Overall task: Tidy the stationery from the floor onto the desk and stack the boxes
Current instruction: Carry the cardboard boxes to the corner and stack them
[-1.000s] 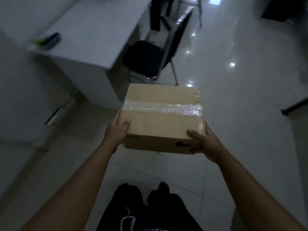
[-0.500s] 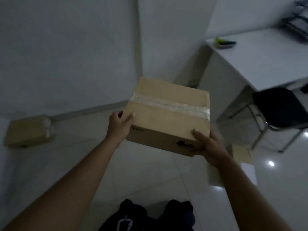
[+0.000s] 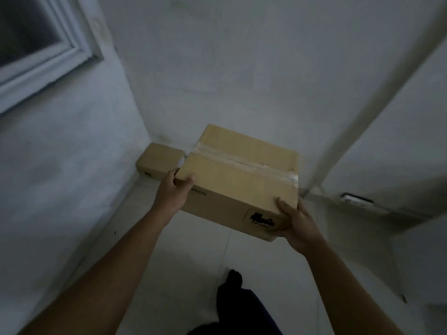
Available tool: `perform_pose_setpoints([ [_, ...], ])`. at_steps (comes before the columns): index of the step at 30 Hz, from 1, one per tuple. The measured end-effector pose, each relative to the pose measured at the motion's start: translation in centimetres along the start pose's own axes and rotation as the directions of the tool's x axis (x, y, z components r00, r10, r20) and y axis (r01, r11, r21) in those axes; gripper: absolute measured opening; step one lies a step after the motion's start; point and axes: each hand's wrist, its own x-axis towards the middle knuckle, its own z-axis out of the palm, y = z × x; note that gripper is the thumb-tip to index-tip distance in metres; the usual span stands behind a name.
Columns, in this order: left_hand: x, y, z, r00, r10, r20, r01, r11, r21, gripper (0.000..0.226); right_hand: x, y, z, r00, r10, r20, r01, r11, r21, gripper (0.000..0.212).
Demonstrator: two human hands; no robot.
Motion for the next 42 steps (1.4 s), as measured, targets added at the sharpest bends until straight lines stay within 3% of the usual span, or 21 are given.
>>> perform_pose_setpoints([
  [2,2.4,-0.8,-2.0,0.998,-0.041,-0.056,0.041,0.999,-0.008,0.061,3.3,-0.3,3.2,0.999,0.026,0.03,-0.025,0.999,-0.02,0.052],
  [10,13.1,-1.0,-5.6,0.965,-0.122,-0.23,0.11,0.992,-0.065,0.042,16.4,-1.6,12.6,0.989,0.108,0.099,-0.1,0.992,-0.079,0.051],
  [14,19.3,-0.9,-7.9,0.937,-0.2,-0.288,0.192,0.98,-0.055,0.053,22.4,-3.2,17.7,0.979,0.164,0.125,-0.148,0.981,-0.126,0.048],
  [19,27.4,-2.7,-11.2,0.926,-0.28,-0.255,0.276,0.96,-0.052,0.055,28.5,-4.1,23.8,0.978,0.168,0.125,-0.15,0.978,-0.148,0.044],
  [27,42.4,-6.4,-17.1,0.939,-0.324,-0.117,0.329,0.944,0.023,0.052,39.5,-1.7,34.1,0.966,0.258,0.007,-0.255,0.959,-0.123,0.052],
  [30,47.4,-8.2,-18.2,0.926,-0.363,-0.105,0.368,0.929,0.034,0.038,43.6,-0.4,37.0,0.962,0.273,-0.023,-0.274,0.953,-0.13,0.053],
  [32,50.7,-9.8,-18.3,0.9,-0.411,-0.144,0.42,0.906,0.041,0.013,46.7,0.8,38.5,0.959,0.281,-0.035,-0.283,0.948,-0.148,0.052],
  [36,57.1,-14.9,-16.7,0.884,-0.444,-0.149,0.453,0.891,0.034,0.014,52.9,4.9,39.5,0.95,0.303,-0.078,-0.311,0.941,-0.133,0.051],
  [42,65.8,-24.5,-12.4,0.85,-0.507,-0.141,0.518,0.854,0.048,0.045,61.3,13.8,39.6,0.944,0.315,-0.1,-0.328,0.931,-0.159,0.055],
])
